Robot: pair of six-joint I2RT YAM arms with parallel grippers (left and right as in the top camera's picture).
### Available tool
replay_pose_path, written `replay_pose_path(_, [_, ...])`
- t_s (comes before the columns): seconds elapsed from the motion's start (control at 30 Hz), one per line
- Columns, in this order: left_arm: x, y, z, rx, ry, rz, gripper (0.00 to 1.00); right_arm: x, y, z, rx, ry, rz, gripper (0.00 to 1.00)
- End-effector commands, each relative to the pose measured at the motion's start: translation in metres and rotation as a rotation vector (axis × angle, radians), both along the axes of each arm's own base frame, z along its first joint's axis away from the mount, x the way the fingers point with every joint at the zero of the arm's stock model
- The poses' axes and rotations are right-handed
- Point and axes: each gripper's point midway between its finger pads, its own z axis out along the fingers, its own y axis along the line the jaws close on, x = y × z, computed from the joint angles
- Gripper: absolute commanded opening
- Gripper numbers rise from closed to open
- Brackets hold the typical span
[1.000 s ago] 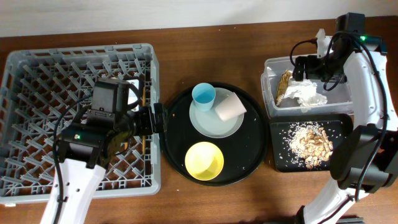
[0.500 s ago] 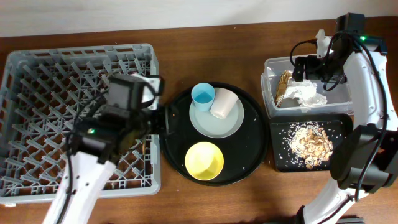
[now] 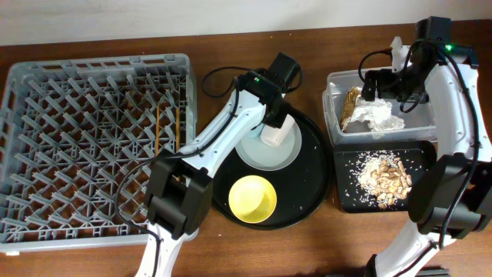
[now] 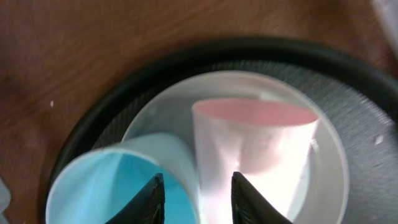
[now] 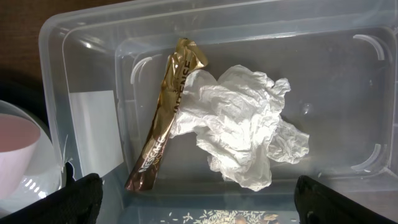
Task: Sort waste into correct bins and load items into the dishwasher rack
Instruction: 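Grasp the blue cup with the left gripper and lift it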
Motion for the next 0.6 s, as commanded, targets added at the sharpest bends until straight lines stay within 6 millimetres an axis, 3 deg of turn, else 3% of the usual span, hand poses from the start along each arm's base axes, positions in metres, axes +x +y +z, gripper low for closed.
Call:
replay_pose_path(0.0, [-0.002,0.013,-0.005,0.069,0.014,0.009,0.29,-0.001,-0.002,0.002,0.003,-0.004,-0.013,0.99])
replay_pose_path(0.1, [-0.015,0.023,-0.01,0.109,0.067,0.008,0.2,-0.001,-0.002,0.002,0.003,-0.004,-0.013,0.99])
replay_pose_path(0.2, [-0.021,0.027,-0.012,0.13,0.094,0.006,0.17,-0.001,-0.002,0.002,0.003,-0.004,-0.013,0.99])
replay_pose_path(0.27, [-0.023,0.028,-0.012,0.135,0.101,0.006,0.01,-0.001,-0.002,0.002,0.003,-0.004,-0.013,0.99])
replay_pose_path(0.37, [-0.025,0.03,-0.011,0.142,0.108,0.006,0.01,-0.001,-0.002,0.002,0.003,-0.004,-0.013,0.99])
replay_pose_path(0.4, [-0.021,0.031,0.002,0.128,0.092,0.012,0.0,-0.001,-0.002,0.002,0.003,-0.004,-0.013,0.99])
replay_pose_path(0.47, [-0.011,0.031,0.053,0.069,0.015,0.027,0.01,-0.001,-0.002,0.002,0.003,-0.004,-0.013,0.99])
replay_pose_path(0.53, [-0.008,0.056,0.155,-0.06,-0.115,0.073,0.01,-0.001,-0.002,0.002,0.003,-0.004,-0.013,0.99])
replay_pose_path(0.57, [-0.01,0.07,0.197,-0.166,-0.151,0.058,0.01,-0.001,-0.002,0.002,0.003,-0.004,-0.013,0.99])
